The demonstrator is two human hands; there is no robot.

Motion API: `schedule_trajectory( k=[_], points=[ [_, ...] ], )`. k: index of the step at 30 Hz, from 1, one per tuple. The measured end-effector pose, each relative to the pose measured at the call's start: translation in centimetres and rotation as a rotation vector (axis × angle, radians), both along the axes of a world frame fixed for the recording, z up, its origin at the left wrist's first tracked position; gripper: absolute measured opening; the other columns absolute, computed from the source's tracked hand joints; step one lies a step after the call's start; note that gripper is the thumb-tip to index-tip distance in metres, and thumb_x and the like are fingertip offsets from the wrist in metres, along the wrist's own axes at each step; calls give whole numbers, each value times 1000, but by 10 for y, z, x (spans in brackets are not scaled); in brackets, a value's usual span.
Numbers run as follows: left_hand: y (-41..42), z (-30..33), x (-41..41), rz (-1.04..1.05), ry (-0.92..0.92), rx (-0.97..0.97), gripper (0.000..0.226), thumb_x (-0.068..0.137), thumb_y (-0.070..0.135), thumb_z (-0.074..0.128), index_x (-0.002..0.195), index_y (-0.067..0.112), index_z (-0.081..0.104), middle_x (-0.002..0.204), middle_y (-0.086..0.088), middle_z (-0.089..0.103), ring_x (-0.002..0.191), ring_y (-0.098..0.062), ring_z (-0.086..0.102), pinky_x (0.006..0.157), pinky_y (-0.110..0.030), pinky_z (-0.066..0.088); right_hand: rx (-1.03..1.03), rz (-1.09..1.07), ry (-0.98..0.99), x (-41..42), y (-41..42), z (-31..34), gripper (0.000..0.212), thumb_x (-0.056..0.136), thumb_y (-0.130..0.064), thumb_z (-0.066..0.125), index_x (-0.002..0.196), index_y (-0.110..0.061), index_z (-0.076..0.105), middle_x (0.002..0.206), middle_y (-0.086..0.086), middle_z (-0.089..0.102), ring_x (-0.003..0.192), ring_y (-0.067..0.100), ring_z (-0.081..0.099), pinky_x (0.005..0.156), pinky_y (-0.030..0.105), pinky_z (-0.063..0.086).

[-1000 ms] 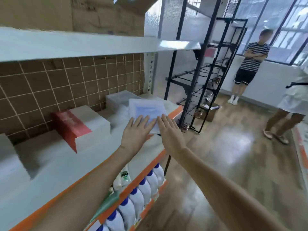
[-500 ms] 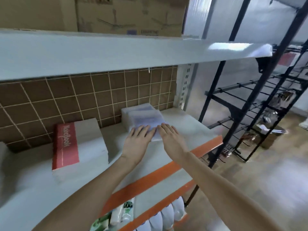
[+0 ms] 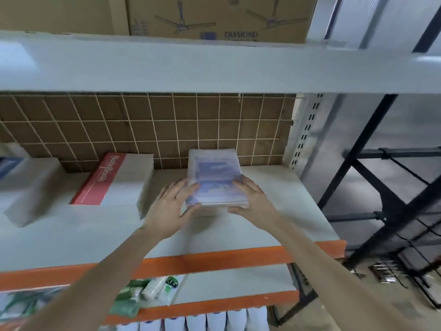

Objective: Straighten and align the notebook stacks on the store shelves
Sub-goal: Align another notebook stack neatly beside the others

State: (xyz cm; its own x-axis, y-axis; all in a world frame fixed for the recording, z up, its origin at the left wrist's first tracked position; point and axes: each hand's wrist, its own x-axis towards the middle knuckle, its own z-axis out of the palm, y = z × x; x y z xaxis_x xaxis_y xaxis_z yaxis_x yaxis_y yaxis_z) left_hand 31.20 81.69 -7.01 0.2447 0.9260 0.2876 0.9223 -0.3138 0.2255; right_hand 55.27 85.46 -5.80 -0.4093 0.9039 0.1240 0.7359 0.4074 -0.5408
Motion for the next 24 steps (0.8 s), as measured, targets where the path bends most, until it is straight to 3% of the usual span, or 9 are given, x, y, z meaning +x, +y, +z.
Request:
schedule_trajectory(
  k=[3,6,8,12,14,16,19,21,24],
  points=[
    [-3,-1,-9,83,-25,-40,90,75,80,-4,144,35,31,150,4,33,141,-16,23,115,-28,11,30,-18,144,9,-3,-7,61,87,-28,67,141,-16,42,152,0,30,143,14,22,116,26,15],
    [-2,1,-10,73,-53,-45,94,73,83,-1,142,31,38,144,6,43,139,-14,27,116,-31,12,30,-56,266,15,-3,-11,52,87,-26,68,135,-20,49,145,-2,40,138,13,31,115,36,21],
    [-3,-1,-6,73,-195,-33,84,80,79,13,137,28,46,139,6,48,139,-16,30,117,-35,13,10,-78,341,17,-3,-14,48,85,-23,70,130,-20,54,136,-8,48,132,11,40,112,37,27],
    [-8,-9,7,137,-560,39,38,87,36,59,125,28,56,126,18,52,134,-8,33,115,-45,20,-6,-123,530,17,-2,-20,41,79,-21,76,117,-24,61,118,-20,55,111,-2,50,94,5,33],
    [-10,-14,13,159,-711,14,34,87,26,65,118,36,55,123,25,50,128,2,29,115,-46,21,-19,-142,591,15,-2,-23,39,78,-20,76,113,-29,61,117,-19,57,106,-7,51,88,1,34],
    [-9,-17,16,195,-820,-7,34,86,24,66,114,39,55,125,17,56,126,7,31,113,-44,26,-47,-167,656,13,-1,-24,38,79,-18,76,110,-34,60,119,-14,58,104,-13,51,78,-1,37],
    [-5,-18,21,219,-1004,-6,34,84,20,68,108,40,57,122,7,61,102,9,55,84,-24,53,-84,-184,735,10,3,-26,39,79,-18,76,106,-42,60,119,-15,58,100,-16,52,65,3,45],
    [-1,-20,22,222,-1095,-12,35,83,17,69,109,37,58,118,6,63,96,2,60,67,-9,50,-122,-201,776,8,6,-28,40,78,-20,77,106,-43,61,120,-19,58,99,-10,55,61,14,52],
    [2,-24,22,223,-1178,-44,35,82,15,70,109,35,61,113,12,65,104,-7,61,78,-16,53,-150,-224,819,8,11,-32,41,77,-20,78,107,-42,62,117,-22,60,95,-2,60,59,25,56]
  ],
)
